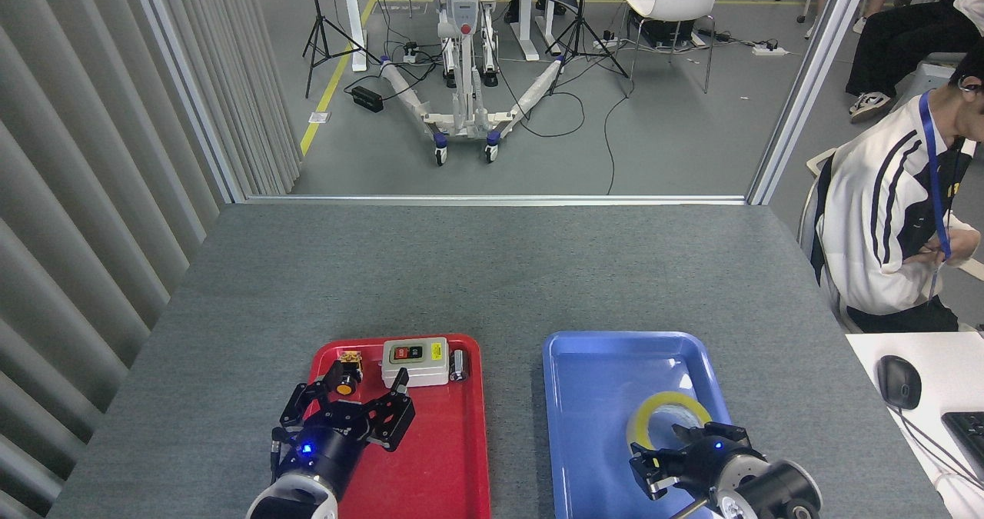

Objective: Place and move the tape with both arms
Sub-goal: 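Grasp the tape roll in the blue tray with the right gripper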

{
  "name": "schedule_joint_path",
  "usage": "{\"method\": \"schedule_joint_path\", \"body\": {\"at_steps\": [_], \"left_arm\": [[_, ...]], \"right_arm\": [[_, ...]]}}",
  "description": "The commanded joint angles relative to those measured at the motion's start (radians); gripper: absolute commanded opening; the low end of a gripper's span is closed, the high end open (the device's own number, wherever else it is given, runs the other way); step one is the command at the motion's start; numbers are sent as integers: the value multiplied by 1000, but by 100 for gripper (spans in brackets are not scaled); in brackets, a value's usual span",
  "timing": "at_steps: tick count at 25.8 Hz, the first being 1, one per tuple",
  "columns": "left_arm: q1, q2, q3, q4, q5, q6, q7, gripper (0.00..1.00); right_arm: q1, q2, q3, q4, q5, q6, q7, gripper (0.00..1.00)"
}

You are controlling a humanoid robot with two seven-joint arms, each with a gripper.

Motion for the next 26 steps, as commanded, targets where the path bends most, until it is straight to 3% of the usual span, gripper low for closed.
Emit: {"method": "schedule_joint_path", "body": {"at_steps": [1, 8, 13, 17, 26], "left_arm": [[-3, 5, 1, -19, -1, 1, 24, 100], [0, 6, 10, -13, 2, 2, 38, 100], [0, -1, 10, -15, 2, 1, 38, 100], [-1, -3, 10, -13, 3, -1, 38, 100], [-3, -7, 12, -12, 3, -2, 38, 100]], "right_arm": [[10, 1, -11, 1, -1, 9, -158, 100], [102, 32, -100, 6, 12, 50, -666, 100], [156, 86, -89, 41, 78, 279, -972, 100], [168, 122, -36, 46, 78, 423, -1009, 100], [179, 124, -33, 46, 78, 438, -1012, 100]]}}
